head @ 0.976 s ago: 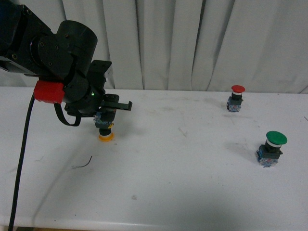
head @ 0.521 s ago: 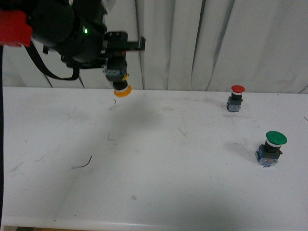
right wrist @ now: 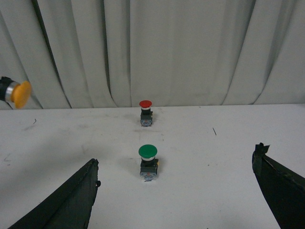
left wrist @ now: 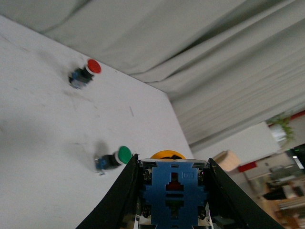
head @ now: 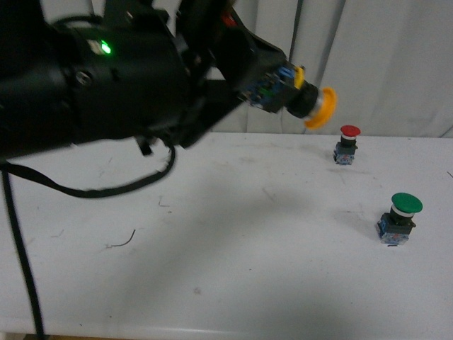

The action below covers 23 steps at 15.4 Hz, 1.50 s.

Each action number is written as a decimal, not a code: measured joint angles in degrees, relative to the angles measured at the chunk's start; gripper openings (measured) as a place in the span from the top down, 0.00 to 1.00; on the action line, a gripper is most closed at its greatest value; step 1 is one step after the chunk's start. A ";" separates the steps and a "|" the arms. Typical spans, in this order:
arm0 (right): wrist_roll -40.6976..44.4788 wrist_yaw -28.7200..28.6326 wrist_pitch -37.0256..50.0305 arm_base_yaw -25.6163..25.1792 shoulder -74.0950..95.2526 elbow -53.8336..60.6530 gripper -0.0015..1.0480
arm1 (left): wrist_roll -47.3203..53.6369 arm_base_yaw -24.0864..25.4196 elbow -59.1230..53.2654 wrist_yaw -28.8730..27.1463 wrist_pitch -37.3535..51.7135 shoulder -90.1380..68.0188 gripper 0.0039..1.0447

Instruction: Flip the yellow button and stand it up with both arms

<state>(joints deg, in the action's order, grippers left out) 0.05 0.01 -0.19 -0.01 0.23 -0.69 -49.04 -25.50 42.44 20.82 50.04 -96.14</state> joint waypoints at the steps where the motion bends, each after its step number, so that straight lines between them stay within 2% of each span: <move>1: -0.02 0.00 0.00 0.00 0.00 0.00 0.06 | -6.05 -1.66 0.00 -0.24 6.67 -3.37 0.67; 3: 0.00 0.00 0.02 0.00 0.00 0.00 0.06 | -16.06 -1.97 0.44 0.11 19.10 -6.40 0.67; 5: 0.00 0.00 0.00 0.00 0.00 0.00 0.06 | -22.21 -0.44 -0.13 0.61 23.69 -6.49 0.67; 10: 0.00 0.00 0.00 0.00 0.00 0.00 0.06 | -24.35 1.75 -2.84 2.89 23.63 -4.50 0.68; 17: 0.00 0.00 0.00 0.00 0.00 0.00 0.06 | -24.24 1.60 -3.04 2.78 23.50 -4.72 0.68; 18: -0.76 -1.86 2.27 -0.70 0.24 0.11 0.06 | -24.11 1.44 -3.04 2.78 23.50 -4.74 0.68; 20: -3.23 -7.30 16.28 -4.15 6.67 0.13 0.06 | -24.02 1.31 -3.04 2.75 23.50 -4.76 0.68; 23: -3.69 -7.23 42.27 -4.87 34.77 -0.87 0.06 | -23.85 1.01 -3.04 2.75 23.52 -4.76 0.68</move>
<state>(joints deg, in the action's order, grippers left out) -3.64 -7.22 42.09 -4.89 35.00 -1.56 -72.88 -24.49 39.40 23.57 73.56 -100.90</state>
